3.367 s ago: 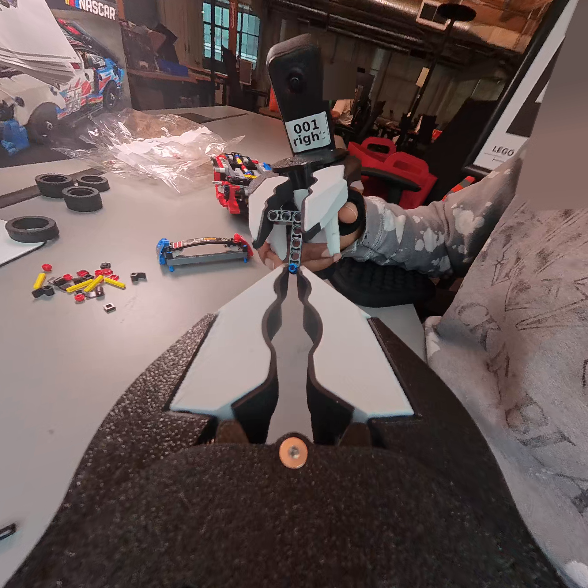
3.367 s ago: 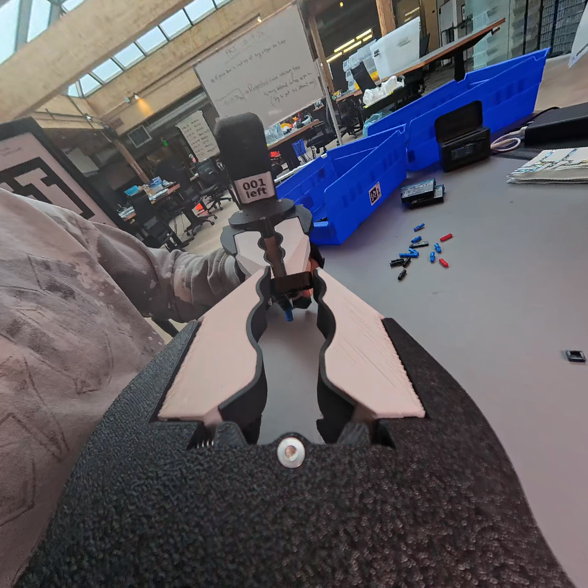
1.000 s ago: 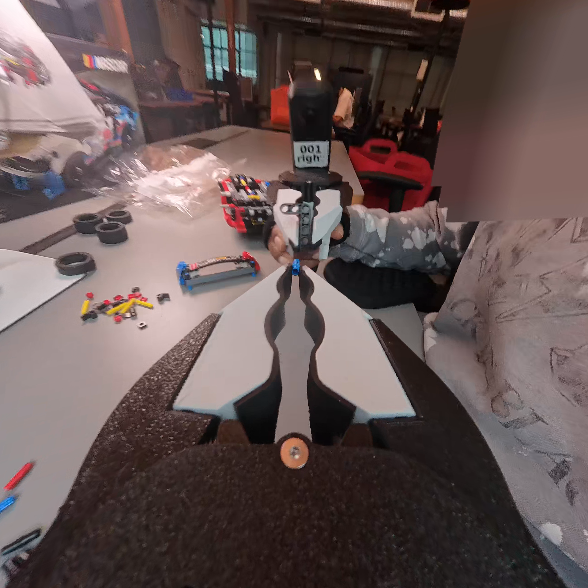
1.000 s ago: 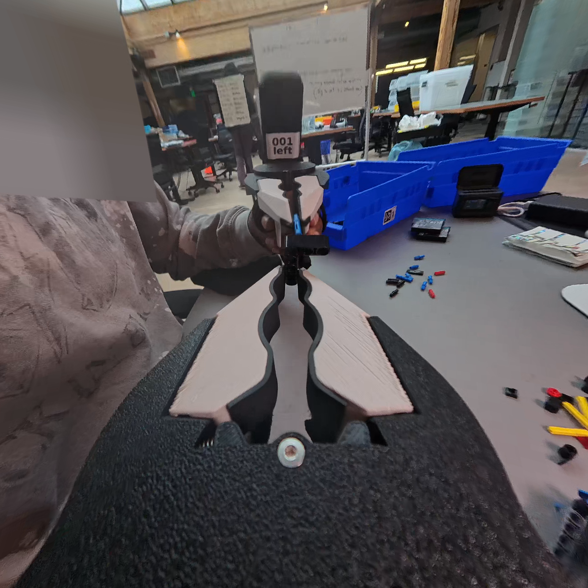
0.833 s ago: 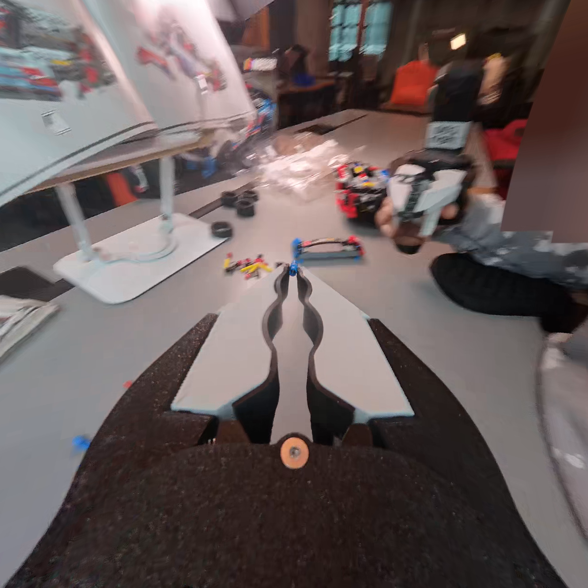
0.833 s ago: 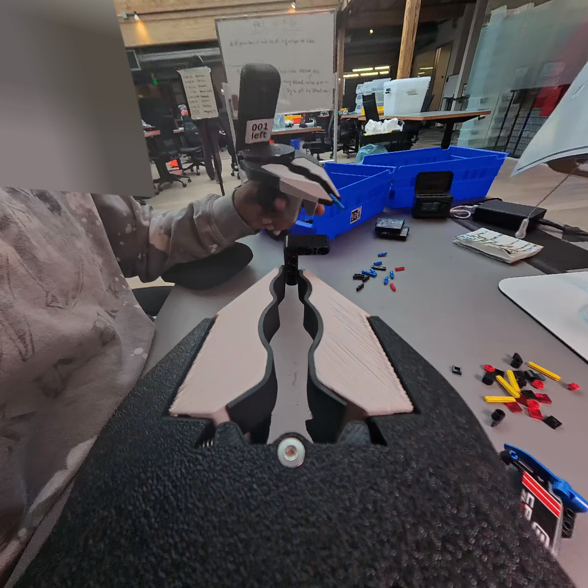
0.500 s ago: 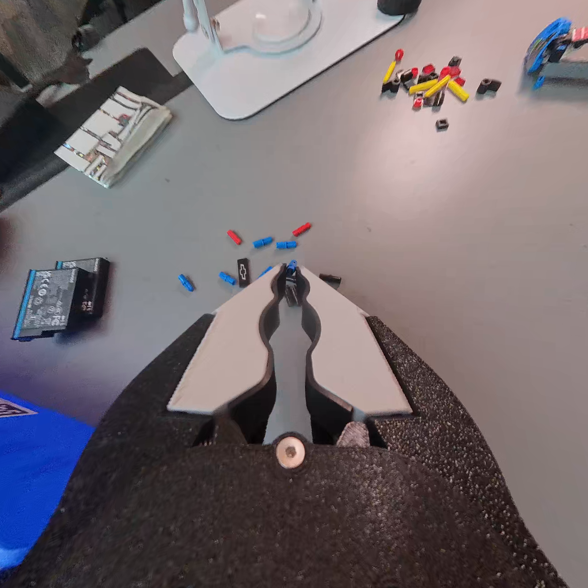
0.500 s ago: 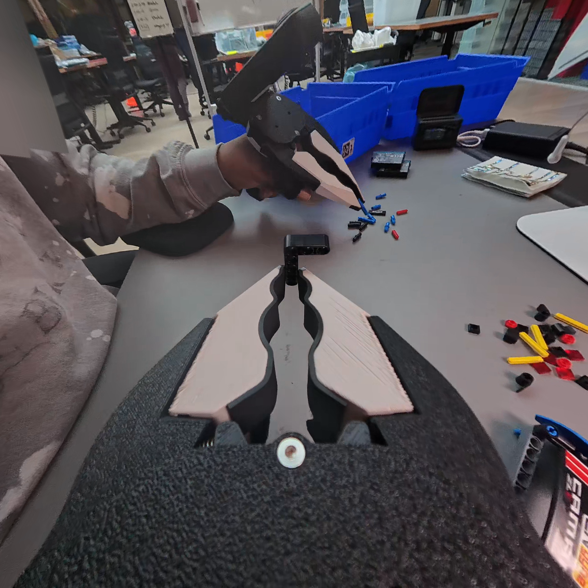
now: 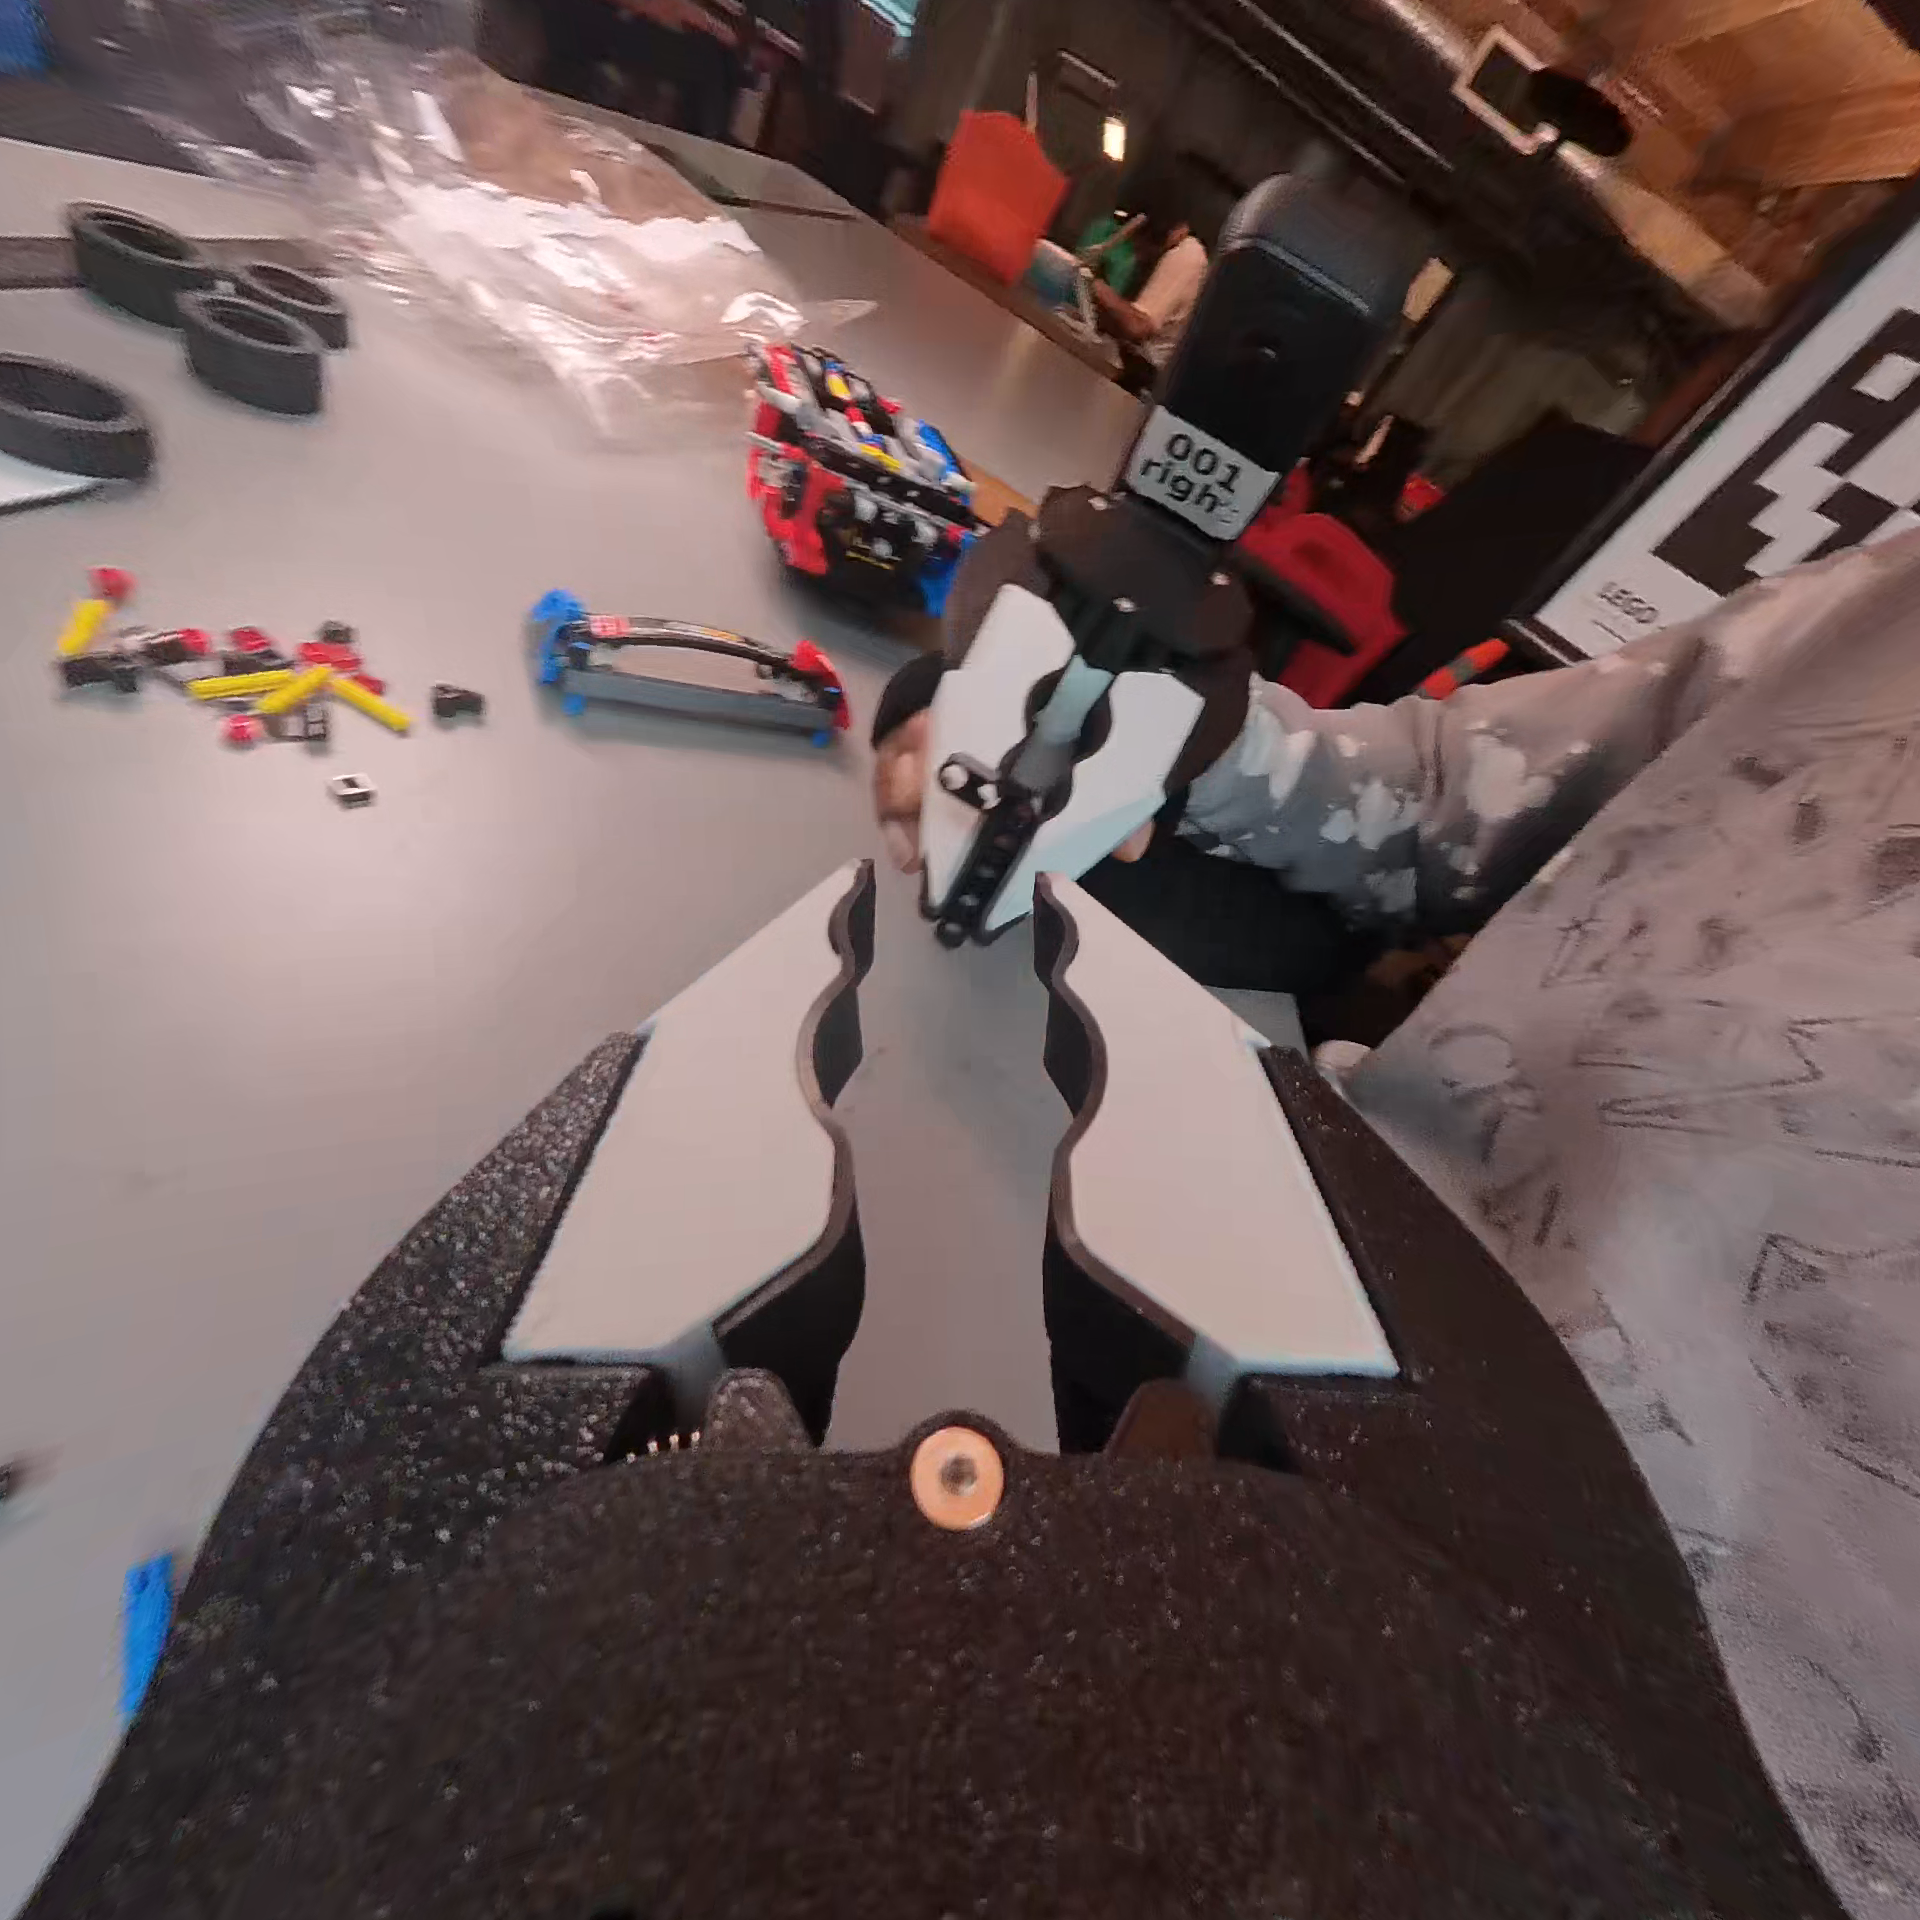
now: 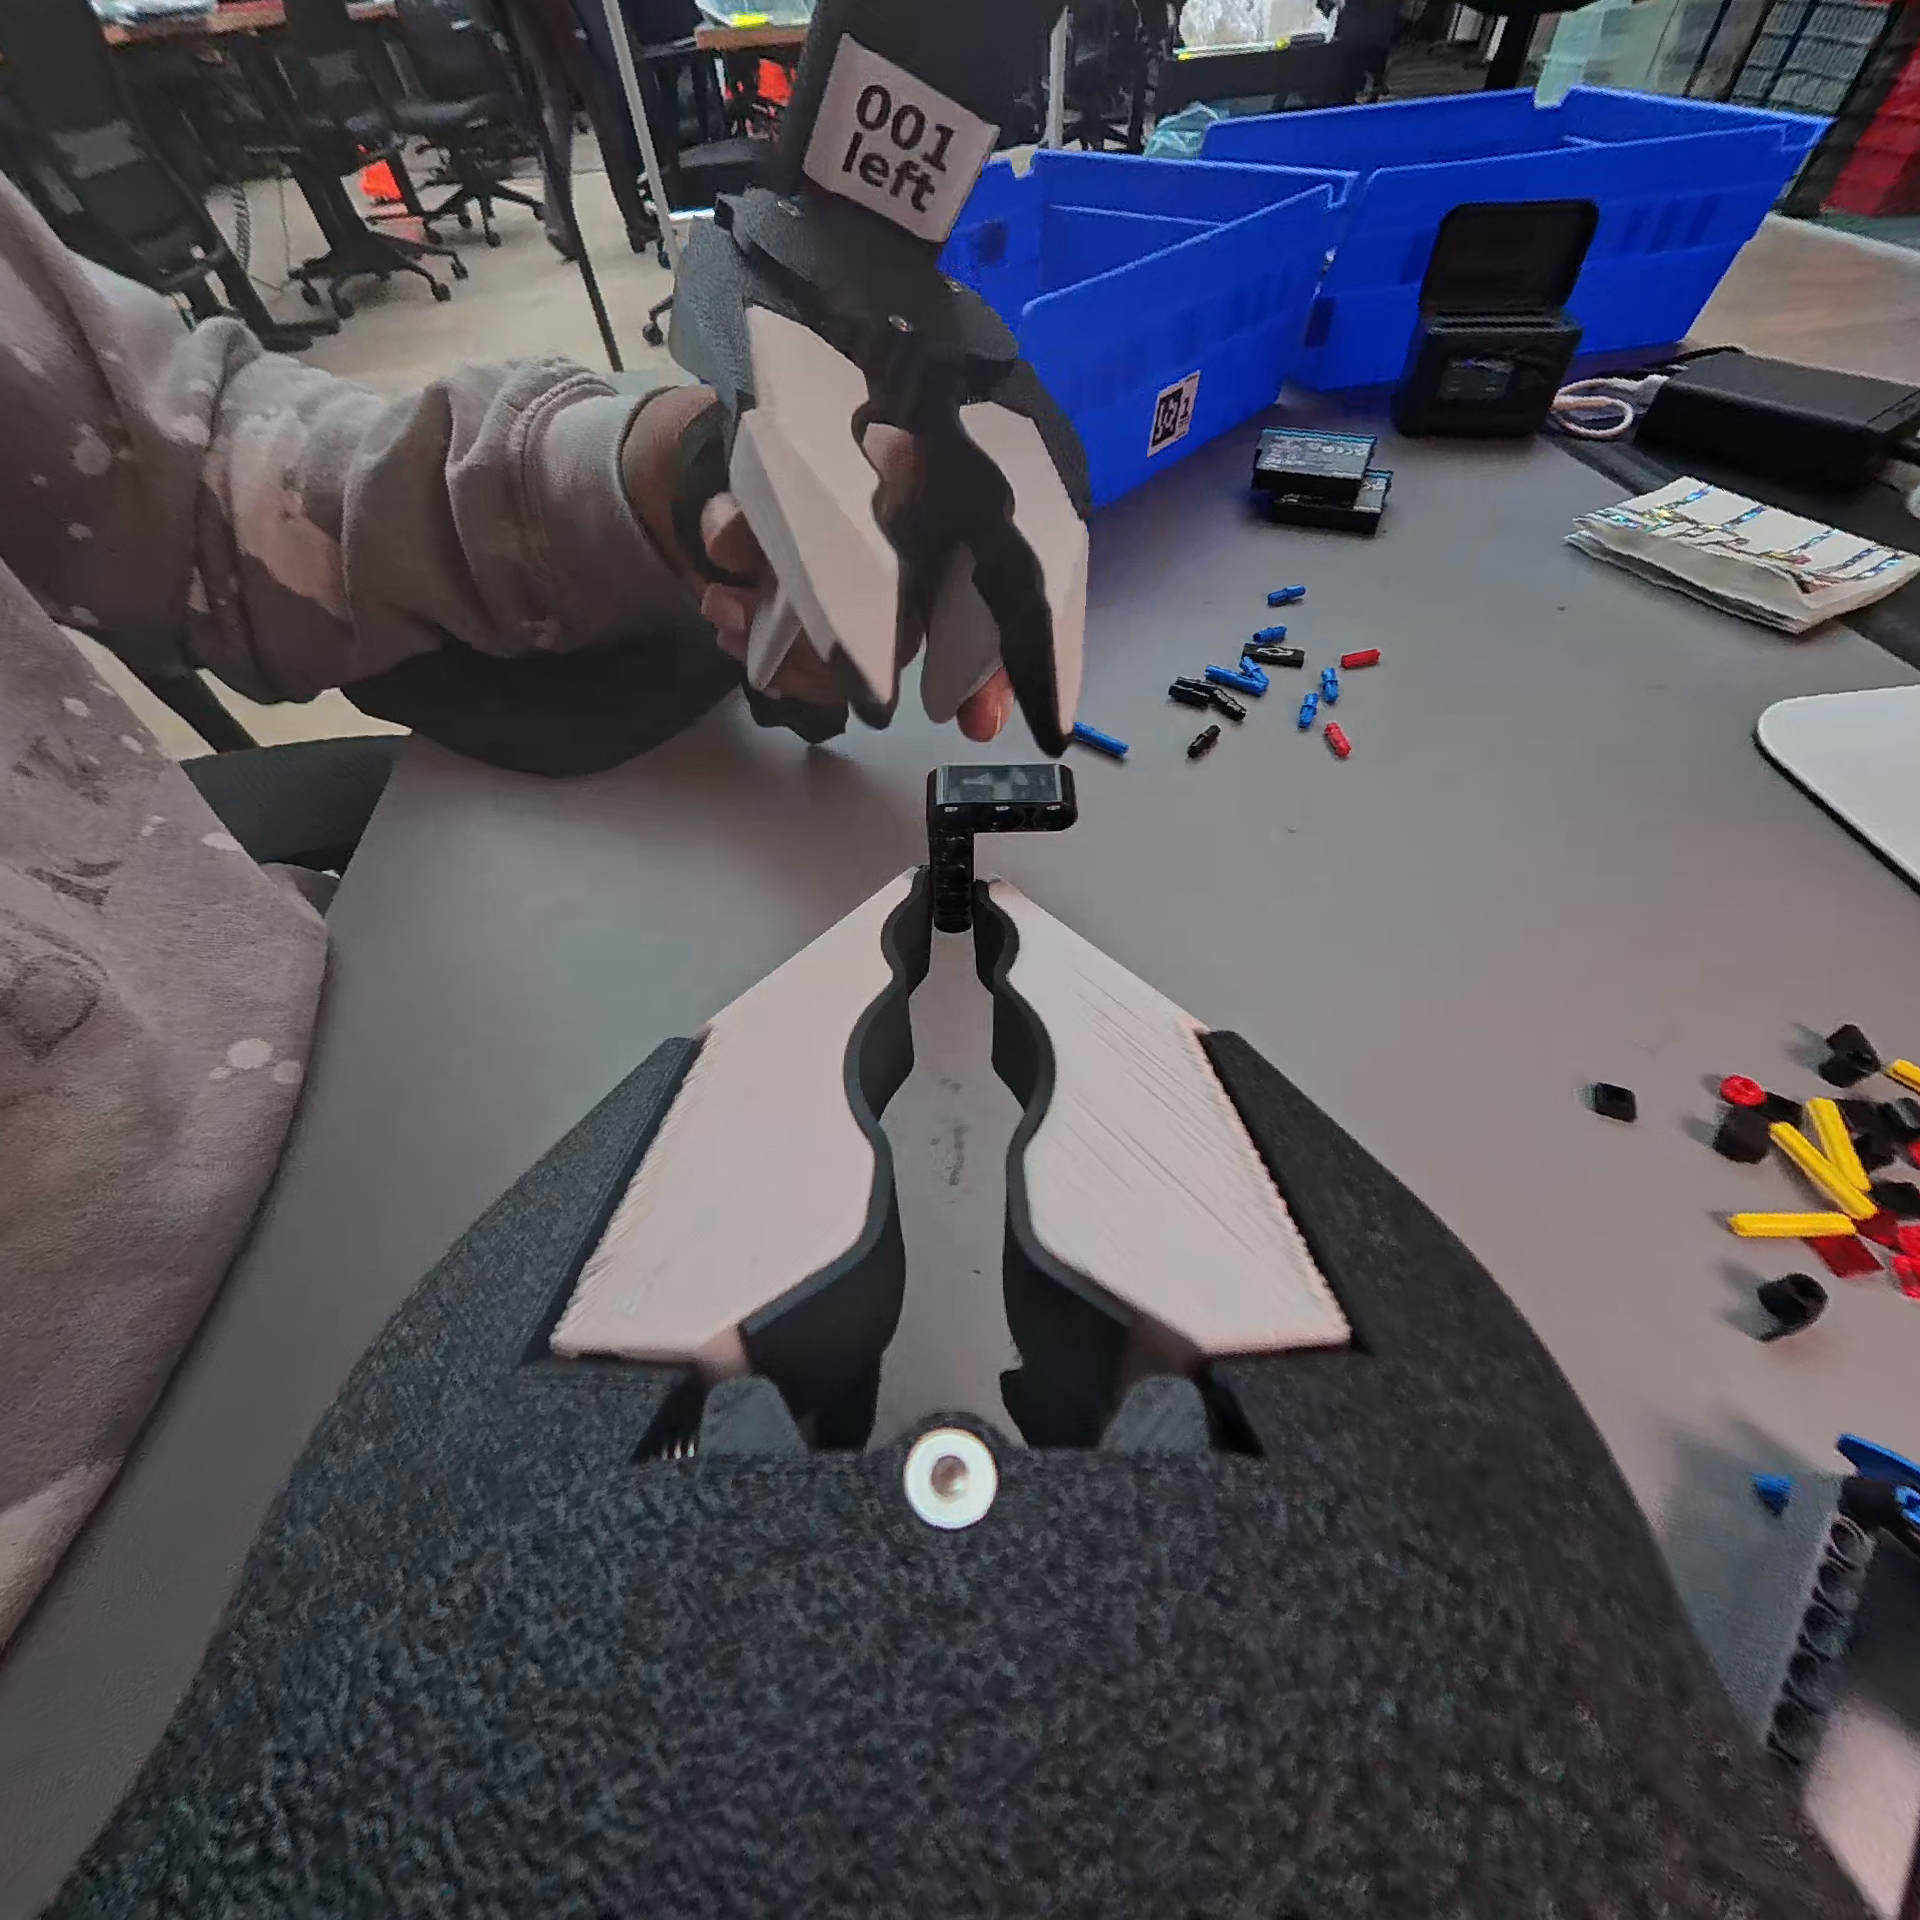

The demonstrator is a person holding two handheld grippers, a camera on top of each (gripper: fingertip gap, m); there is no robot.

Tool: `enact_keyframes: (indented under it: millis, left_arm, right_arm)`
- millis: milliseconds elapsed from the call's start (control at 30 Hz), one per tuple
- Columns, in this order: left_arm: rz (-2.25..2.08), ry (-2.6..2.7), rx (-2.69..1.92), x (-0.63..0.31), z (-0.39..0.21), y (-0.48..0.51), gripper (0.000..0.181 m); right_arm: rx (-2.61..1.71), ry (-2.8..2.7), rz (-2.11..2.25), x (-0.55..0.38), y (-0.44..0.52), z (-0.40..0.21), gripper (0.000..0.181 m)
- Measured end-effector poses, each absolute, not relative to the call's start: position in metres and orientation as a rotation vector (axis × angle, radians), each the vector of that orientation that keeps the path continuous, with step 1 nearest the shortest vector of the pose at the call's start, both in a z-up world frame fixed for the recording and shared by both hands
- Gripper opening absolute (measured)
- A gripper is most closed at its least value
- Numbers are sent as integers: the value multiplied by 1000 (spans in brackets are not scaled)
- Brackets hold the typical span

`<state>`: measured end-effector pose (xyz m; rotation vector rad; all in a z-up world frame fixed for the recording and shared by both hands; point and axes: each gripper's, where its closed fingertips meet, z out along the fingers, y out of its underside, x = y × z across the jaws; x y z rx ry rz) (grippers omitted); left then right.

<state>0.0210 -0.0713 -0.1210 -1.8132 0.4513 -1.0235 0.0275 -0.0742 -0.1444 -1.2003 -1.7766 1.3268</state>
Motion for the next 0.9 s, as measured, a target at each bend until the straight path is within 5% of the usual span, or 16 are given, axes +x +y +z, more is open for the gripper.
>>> enact_keyframes:
  millis: [267, 333, 600, 900]
  left_arm:
    - [-919, 552, -1793, 39, -116, -73, 7]
    - [-796, 524, -1807, 20, -106, -68, 7]
    - [403, 83, -1975, -198, -51, -84, 8]
    - [616, -338, -2481, -315, -142, -170, 7]
  right_arm:
    - [-1181, -1732, 1344, 23, -79, -135, 8]
    - [-1182, -1685, 1288, 24, -65, -128, 27]
    - [-1443, -1296, 928, 59, 61, -92, 43]
    - [-1860, -1404, 619, 108, 107, -152, 50]
